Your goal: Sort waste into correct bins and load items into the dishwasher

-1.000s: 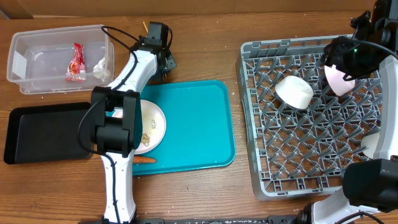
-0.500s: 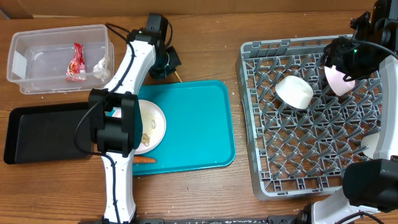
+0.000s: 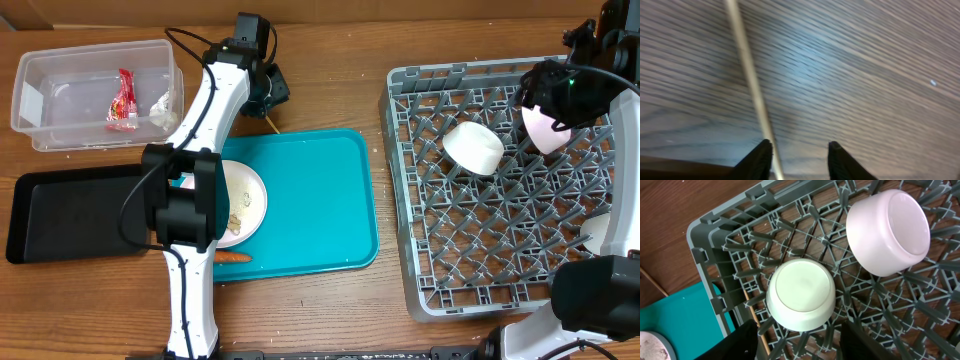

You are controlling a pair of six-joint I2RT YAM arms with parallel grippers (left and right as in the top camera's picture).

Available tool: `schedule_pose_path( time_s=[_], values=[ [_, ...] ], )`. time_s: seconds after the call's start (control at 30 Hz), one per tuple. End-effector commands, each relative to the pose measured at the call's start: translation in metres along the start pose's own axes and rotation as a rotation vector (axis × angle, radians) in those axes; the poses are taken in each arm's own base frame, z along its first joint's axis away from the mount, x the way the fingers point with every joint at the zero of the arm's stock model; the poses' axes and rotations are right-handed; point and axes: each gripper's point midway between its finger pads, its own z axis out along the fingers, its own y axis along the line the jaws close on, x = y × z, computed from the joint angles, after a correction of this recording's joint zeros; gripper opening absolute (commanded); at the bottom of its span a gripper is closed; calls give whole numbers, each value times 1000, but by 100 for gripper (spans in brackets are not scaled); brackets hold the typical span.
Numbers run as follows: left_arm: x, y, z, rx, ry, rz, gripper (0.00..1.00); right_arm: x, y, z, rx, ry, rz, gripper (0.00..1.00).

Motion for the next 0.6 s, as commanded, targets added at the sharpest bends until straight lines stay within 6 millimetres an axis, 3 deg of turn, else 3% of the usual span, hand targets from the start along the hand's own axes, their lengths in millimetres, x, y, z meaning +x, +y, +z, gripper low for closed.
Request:
schedule_pose_path(
  time_s=[0.0, 0.03, 0.07, 0.13, 0.4, 0.57],
  values=[
    [-20, 10, -11, -53, -87, -66, 42, -6, 3, -4, -10, -23, -13, 56],
    [-21, 12, -12, -54, -88, -76, 55, -6, 3, -4, -10, -24, -13, 56],
    [-22, 13, -12, -54, -90, -92, 80, -6, 3, -4, -10, -24, -13, 56],
    [-24, 15, -12, -52, -93, -118, 100, -6, 3, -4, -10, -24, -13, 56],
    [-36, 10, -3, -22, -150, -135, 100, -6, 3, -4, -10, -24, -13, 56],
    [-40, 17, 8, -54, -176, -165, 84, -6, 3, -4, -10, -24, -13, 56]
  ],
)
